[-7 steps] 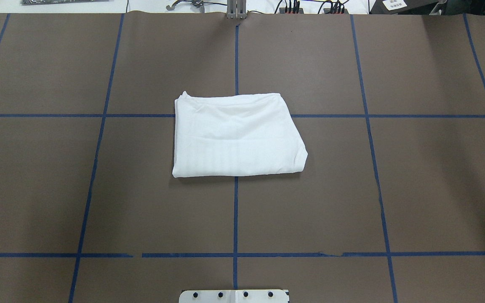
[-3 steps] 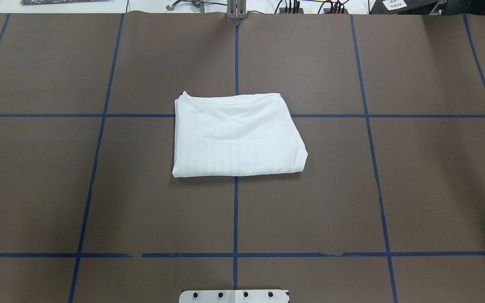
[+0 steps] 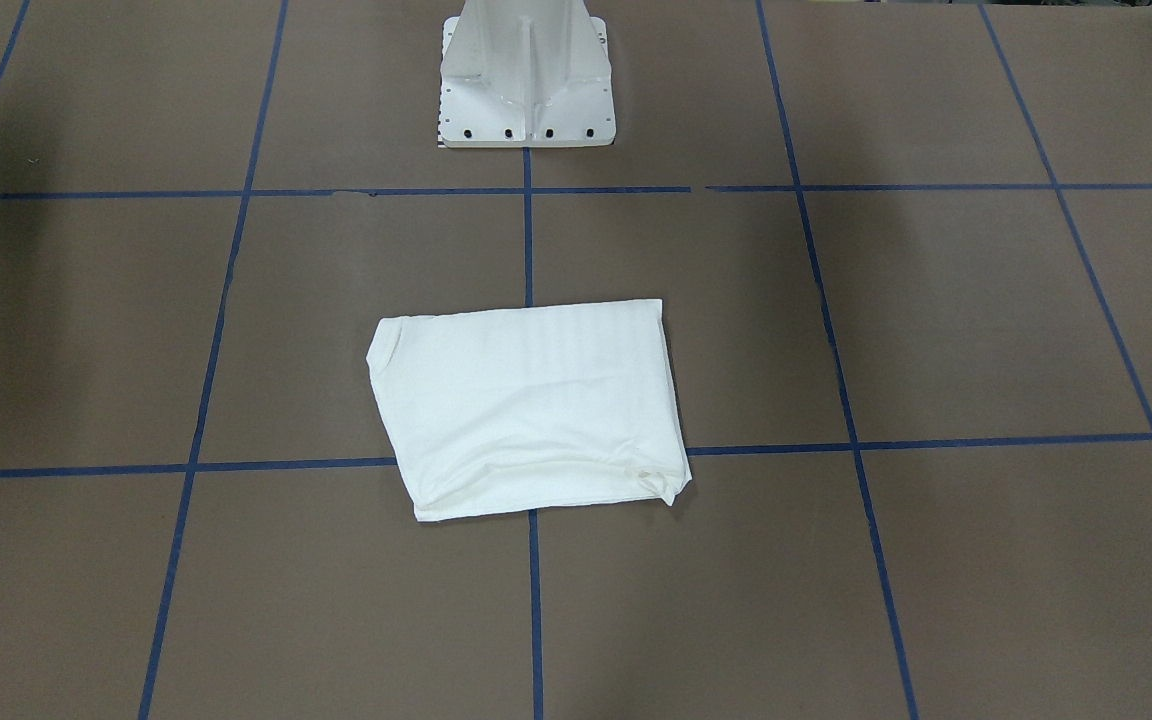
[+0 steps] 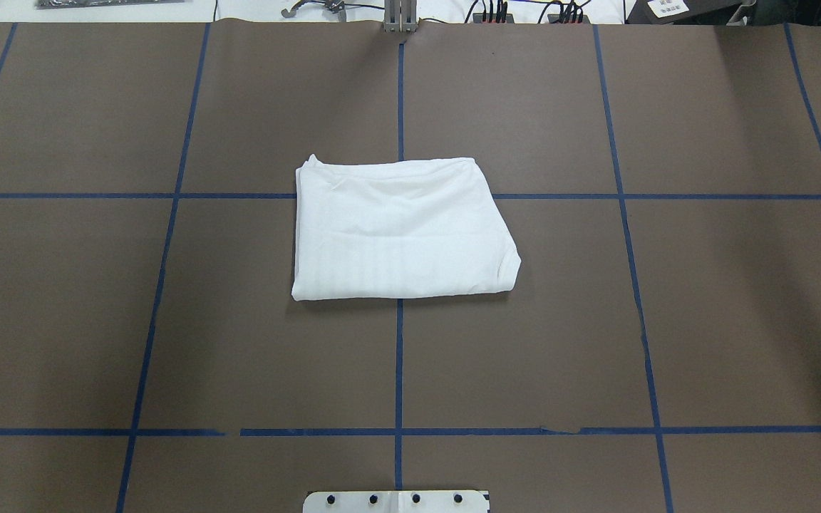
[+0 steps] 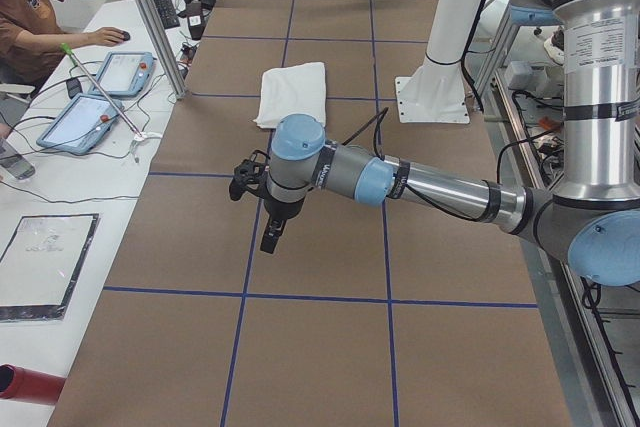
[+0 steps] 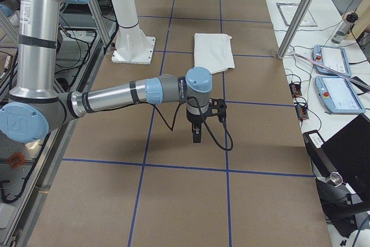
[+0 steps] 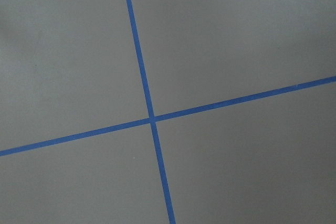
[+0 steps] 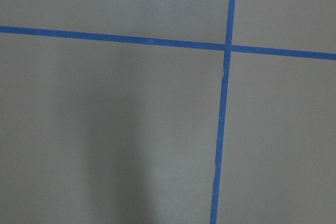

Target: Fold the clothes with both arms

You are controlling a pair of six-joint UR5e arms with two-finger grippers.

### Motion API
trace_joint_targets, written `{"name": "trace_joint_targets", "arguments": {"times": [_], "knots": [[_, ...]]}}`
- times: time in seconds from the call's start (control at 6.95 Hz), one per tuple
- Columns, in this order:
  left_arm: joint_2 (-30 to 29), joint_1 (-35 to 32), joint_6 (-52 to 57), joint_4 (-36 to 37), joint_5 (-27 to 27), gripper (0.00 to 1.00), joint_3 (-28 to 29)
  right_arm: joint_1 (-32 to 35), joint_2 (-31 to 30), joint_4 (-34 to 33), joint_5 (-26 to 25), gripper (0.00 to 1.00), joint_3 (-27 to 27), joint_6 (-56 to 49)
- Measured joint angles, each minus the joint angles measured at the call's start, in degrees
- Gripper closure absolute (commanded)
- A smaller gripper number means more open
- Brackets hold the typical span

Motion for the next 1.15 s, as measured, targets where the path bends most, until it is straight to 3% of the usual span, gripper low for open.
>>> {"name": "trace_joint_targets", "arguments": {"times": [1.15], "knots": [[-0.1, 0.0, 0.0, 0.1, 0.0, 0.0, -0.7, 0.0, 0.0, 0.0, -0.1, 0.0, -0.4, 0.0]]}}
